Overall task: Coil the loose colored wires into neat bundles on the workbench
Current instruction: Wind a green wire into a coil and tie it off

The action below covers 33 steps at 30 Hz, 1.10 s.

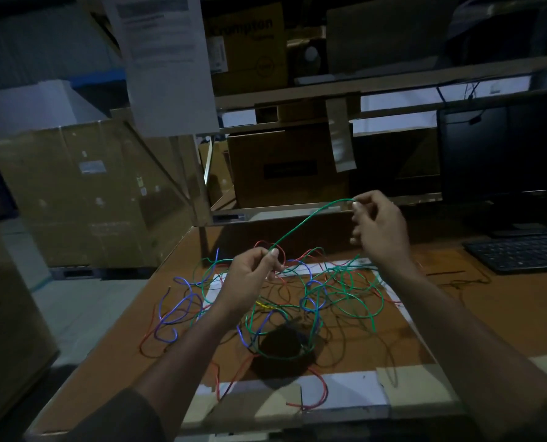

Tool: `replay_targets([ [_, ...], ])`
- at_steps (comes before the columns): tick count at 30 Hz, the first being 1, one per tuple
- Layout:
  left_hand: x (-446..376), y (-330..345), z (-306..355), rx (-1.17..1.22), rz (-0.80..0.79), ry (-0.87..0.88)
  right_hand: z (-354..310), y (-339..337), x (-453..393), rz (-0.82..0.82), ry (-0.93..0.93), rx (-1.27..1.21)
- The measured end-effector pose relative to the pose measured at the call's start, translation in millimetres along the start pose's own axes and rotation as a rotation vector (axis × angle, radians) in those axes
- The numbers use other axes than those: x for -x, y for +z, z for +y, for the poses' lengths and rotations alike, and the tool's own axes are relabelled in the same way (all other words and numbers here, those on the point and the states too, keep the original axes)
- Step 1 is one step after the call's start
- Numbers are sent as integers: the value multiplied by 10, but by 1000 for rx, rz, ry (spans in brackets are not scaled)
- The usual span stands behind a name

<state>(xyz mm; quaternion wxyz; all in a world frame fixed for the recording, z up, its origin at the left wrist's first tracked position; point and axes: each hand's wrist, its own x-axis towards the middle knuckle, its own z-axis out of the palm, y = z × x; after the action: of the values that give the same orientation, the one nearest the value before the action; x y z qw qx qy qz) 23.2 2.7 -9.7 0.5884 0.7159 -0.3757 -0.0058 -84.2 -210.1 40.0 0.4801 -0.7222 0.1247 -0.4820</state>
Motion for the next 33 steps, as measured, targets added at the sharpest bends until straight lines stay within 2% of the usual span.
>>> replay_targets([
  [3, 43, -10, 119, 92, 26, -7, 100, -60, -12, 94, 23, 49],
  [5, 71, 17, 211, 315, 20, -42, 183, -36, 46, 61, 34, 103],
  [8, 99, -15, 380, 940, 21, -150, 337, 63, 236, -150, 58, 241],
  [9, 101, -41, 416, 1075, 41, -145, 379, 102, 331, -233, 57, 287],
  [12, 96, -84, 476, 1225, 91, -130, 396, 200, 625, -432, -22, 471],
  [16, 137, -36, 491, 1082, 164, -119, 223, 264, 936, -706, -235, 738],
  [19, 186, -20, 430, 870, 226, -45, 21, 209, 1032, -752, -354, 853],
  [22, 249, -19, 387, 727, 183, -7, -173, 161, 1059, -813, -461, 897],
  [23, 268, -22, 365, 644, 161, 1, -243, 154, 1066, -813, -474, 882],
  [27, 358, 12, 234, 45, 26, 94, -417, 128, 1065, -728, -477, 688],
  [30, 435, 39, 149, -19, -22, 77, -412, 100, 1041, -604, -566, 690],
  [33, 467, -20, 125, -94, 6, 82, -343, 63, 983, -608, -601, 827],
])
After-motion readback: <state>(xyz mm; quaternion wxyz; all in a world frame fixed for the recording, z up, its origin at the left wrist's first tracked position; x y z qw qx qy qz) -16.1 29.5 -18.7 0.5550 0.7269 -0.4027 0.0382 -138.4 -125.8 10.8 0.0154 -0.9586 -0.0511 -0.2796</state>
